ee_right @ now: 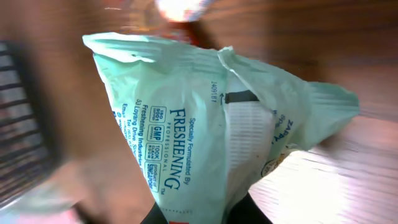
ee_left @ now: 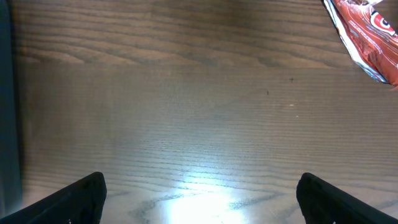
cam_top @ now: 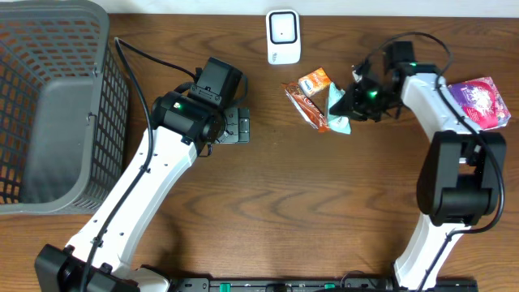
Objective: Scan the item barcode
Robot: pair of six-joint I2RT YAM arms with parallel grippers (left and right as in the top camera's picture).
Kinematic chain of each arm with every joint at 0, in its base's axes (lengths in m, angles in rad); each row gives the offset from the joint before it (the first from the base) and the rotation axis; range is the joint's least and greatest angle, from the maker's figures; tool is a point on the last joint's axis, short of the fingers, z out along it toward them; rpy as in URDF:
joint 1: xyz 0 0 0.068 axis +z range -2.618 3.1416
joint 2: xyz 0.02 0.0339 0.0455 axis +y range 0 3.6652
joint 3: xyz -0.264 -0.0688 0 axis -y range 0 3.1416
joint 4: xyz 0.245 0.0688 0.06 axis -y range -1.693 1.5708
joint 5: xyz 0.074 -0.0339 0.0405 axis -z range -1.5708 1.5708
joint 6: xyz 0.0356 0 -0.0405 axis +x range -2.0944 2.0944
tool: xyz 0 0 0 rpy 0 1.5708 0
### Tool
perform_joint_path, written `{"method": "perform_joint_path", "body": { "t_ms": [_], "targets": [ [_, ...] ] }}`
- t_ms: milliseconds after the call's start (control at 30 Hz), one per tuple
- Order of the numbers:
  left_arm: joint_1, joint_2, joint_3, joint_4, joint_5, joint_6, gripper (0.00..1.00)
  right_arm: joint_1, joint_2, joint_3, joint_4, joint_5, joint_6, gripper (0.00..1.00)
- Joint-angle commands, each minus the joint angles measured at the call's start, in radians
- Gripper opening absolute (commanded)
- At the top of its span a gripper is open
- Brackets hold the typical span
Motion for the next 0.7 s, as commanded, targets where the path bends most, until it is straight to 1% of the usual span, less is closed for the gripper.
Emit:
{"method": "perform_joint_path", "body": {
  "t_ms": [0, 33, 133, 167, 200, 233, 267, 333, 433, 533, 667],
  "targets": [
    [0.000, 0.000, -0.002, -0.005, -0.019, -0.005, 0.98, -0.043, 0.000, -0.073, 0.041, -0.281, -0.074, 0.01],
    [0.000, 0.000, -0.002, -0.006, -0.020, -0.005, 0.98, -0.053, 0.001, -0.108, 0.072, -0.303, -0.068, 0.01],
    [0.000, 0.000, -0.002, -0.005, -0.019, -0.005, 0.98, -0.089, 0.009, -0.240, 0.210, -0.361, 0.012, 0.02],
    [0.000, 0.000, -0.002, -0.006, -0.020, -0.005, 0.98, -0.103, 0.012, -0.275, 0.253, -0.372, 0.037, 0.04],
    [0.000, 0.000, -0.002, -0.006, -0.019, -0.005, 0.98, -0.123, 0.013, -0.313, 0.294, -0.372, 0.062, 0.07],
    [0.000, 0.000, -0.002, -0.005, -0.019, -0.005, 0.98, -0.140, 0.013, -0.339, 0.319, -0.358, 0.071, 0.16],
    [0.000, 0.000, -0.002, -0.005, -0.019, -0.005, 0.98, -0.177, 0.013, -0.366, 0.327, -0.313, 0.069, 0.29],
    [0.000, 0.000, -0.002, -0.005, -0.019, -0.005, 0.98, -0.227, 0.013, -0.366, 0.266, -0.192, 0.069, 0.40],
    [0.000, 0.000, -0.002, -0.006, -0.019, -0.005, 0.98, -0.290, 0.002, -0.329, 0.155, -0.032, 0.046, 0.49],
    [0.000, 0.000, -0.002, -0.006, -0.019, -0.005, 0.98, -0.327, -0.011, -0.230, -0.003, 0.076, -0.002, 0.52],
    [0.000, 0.000, -0.002, -0.005, -0.019, -0.005, 0.98, -0.320, -0.041, -0.078, -0.186, 0.220, -0.022, 0.54]
  ]
}}
